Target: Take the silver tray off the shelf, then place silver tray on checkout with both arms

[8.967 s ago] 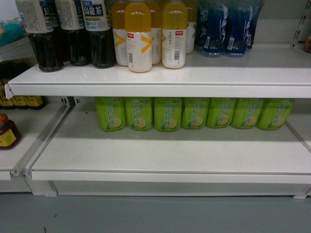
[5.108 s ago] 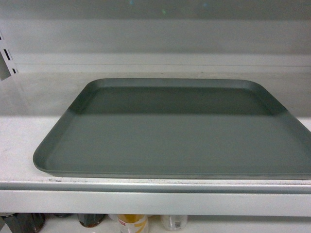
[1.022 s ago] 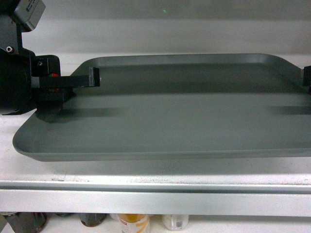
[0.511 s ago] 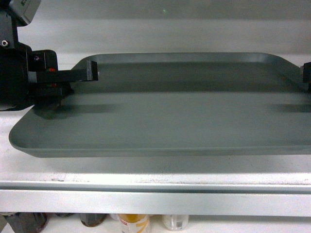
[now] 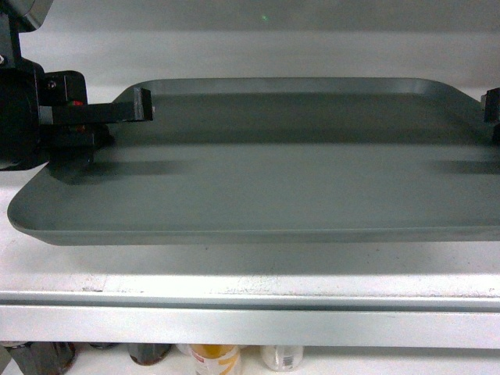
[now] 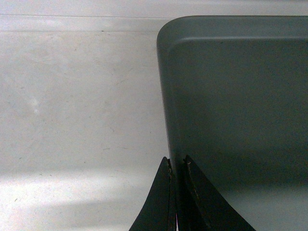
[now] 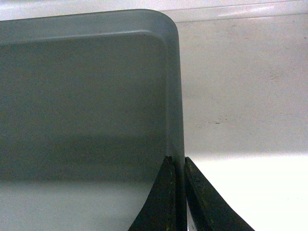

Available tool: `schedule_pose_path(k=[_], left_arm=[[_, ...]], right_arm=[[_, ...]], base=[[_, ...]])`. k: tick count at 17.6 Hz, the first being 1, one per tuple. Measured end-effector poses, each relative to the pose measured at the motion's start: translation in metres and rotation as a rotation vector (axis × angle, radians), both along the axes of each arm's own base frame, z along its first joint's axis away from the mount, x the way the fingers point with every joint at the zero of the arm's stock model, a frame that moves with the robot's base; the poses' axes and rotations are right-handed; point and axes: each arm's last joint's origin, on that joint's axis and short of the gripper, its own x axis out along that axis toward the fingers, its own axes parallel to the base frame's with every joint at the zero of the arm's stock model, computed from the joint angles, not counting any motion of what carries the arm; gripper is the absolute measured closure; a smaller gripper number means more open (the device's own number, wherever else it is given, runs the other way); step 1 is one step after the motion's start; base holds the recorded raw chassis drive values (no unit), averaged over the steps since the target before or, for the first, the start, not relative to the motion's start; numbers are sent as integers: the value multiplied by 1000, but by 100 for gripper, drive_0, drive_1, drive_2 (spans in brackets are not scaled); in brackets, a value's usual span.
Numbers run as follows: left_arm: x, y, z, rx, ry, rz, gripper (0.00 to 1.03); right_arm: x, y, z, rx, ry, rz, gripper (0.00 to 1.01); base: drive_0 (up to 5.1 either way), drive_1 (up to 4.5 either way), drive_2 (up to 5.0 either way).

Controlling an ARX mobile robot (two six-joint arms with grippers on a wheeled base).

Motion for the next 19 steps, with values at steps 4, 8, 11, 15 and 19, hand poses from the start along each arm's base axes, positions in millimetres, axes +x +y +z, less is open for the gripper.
schedule_pose_path(k=[4,8,11,15,19], left_arm=[[0,1,2,10,-10,-3,99],[0,1,2,10,-10,-3,99],[0,1,2,10,-10,-3,99],[0,1,2,10,-10,-3,99],[0,1,2,10,-10,-3,99]], right_arm=[[-1,0,1,6,-8,1,98],[-1,0,1,7,-8,1,98],[-1,0,1,6,-8,1,98],[-1,0,1,6,-8,1,98],[-1,0,1,6,-8,1,98]], base=[[0,0,0],[0,0,0],[0,0,0],[0,0,0],[0,0,0]])
